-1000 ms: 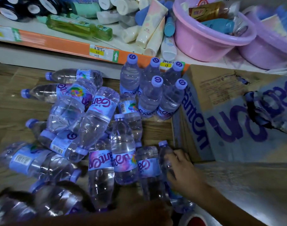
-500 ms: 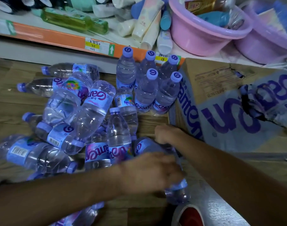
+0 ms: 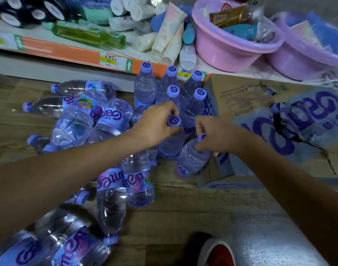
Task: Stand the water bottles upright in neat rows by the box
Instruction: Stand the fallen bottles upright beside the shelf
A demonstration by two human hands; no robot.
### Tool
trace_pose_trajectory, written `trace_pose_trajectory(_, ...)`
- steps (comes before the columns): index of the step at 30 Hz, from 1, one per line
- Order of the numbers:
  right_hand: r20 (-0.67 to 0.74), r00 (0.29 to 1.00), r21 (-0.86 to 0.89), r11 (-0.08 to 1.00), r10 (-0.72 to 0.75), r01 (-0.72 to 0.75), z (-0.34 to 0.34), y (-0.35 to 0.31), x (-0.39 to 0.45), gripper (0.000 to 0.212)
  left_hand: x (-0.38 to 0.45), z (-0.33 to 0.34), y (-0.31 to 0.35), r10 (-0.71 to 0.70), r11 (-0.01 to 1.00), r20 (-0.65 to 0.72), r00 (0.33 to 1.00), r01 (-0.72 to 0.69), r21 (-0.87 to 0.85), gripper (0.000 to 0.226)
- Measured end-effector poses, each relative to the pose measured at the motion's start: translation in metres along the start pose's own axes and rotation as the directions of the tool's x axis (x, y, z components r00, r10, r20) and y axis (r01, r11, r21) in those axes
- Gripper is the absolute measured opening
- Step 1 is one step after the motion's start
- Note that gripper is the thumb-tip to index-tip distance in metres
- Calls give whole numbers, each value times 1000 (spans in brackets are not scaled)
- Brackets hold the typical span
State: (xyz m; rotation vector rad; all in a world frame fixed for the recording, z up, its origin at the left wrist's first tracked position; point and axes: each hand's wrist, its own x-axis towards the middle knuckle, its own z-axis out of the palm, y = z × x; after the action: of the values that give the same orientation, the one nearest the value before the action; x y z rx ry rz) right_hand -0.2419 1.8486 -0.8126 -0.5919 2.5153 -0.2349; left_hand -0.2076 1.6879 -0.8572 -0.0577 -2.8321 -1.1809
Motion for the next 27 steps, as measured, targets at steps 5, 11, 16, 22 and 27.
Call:
trace_pose_trajectory(5,-204,976,-77,995,-78,63,-9,4,8,23,20,-2,4,-52,998,-57,997,51,-22,32)
trace_pose_trajectory(11,-255,948,-173,973,-191,150,-15,6,12,22,23,-8,-2,-37,993,-36,999,41,107,31)
trace_pose_trajectory(16,-128,971,-220,960,-204,173,-8,11,21,27,24,-4,5,-3,989,38,999,-2,149,24)
trace_pose_trajectory(22,-171,934,-264,928,-314,264,-13,14,12,23,25,-20,0,52,981,107,993,-71,182,25)
trace_pose_trajectory(27,-284,890,-249,924,-356,290,-30,11,5,26,32,-31,3,80,976,95,992,-97,193,34)
